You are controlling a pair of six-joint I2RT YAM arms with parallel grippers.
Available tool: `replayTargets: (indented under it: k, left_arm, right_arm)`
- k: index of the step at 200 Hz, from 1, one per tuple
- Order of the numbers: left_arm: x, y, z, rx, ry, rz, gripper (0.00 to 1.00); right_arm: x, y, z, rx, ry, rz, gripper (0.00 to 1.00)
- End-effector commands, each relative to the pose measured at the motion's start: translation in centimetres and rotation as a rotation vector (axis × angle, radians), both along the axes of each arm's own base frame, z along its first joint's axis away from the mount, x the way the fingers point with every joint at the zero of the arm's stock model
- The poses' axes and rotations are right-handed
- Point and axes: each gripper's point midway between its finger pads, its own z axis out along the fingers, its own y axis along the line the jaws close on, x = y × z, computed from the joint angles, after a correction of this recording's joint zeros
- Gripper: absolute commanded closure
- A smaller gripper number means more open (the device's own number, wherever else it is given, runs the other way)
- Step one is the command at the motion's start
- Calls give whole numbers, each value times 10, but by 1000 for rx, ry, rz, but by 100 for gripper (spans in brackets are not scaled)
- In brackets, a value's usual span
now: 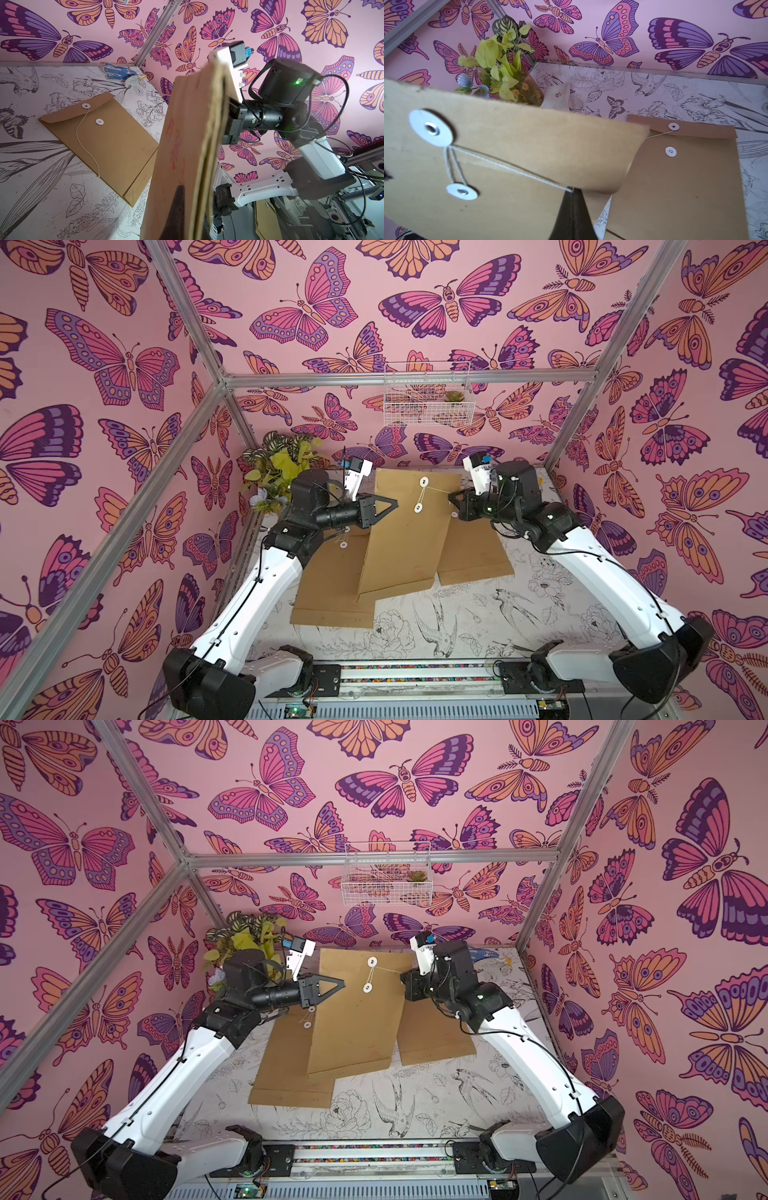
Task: Close the mouth of the file bag
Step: Close the file bag.
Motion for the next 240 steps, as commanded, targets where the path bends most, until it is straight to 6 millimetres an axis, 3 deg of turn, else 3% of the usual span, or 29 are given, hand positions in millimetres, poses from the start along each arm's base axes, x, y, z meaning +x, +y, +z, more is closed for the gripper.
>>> replayTargets:
  k: [1, 117, 163, 207, 211, 240]
  left_arm:
    - [-9, -6, 9, -18, -47, -62, 100]
    - [-14, -18, -20, 27, -8, -118, 100]
    - [-17, -24, -31, 56, -1, -132, 100]
    - [-18, -28, -38, 82, 4, -139, 100]
    - [-17, -27, -39, 85, 5, -135, 100]
    - [-10, -24, -46, 122, 13, -92, 100]
  right_arm:
    - [2, -8, -2, -55, 12, -17, 100]
    - [16, -18, 30, -189, -8, -40, 100]
    - [25, -9, 40, -218, -23, -31, 100]
    - [21, 8, 56, -218, -61, 7, 100]
    - [26, 13, 46, -233, -39, 15, 100]
    - [18, 22, 52, -301, -66, 39, 100]
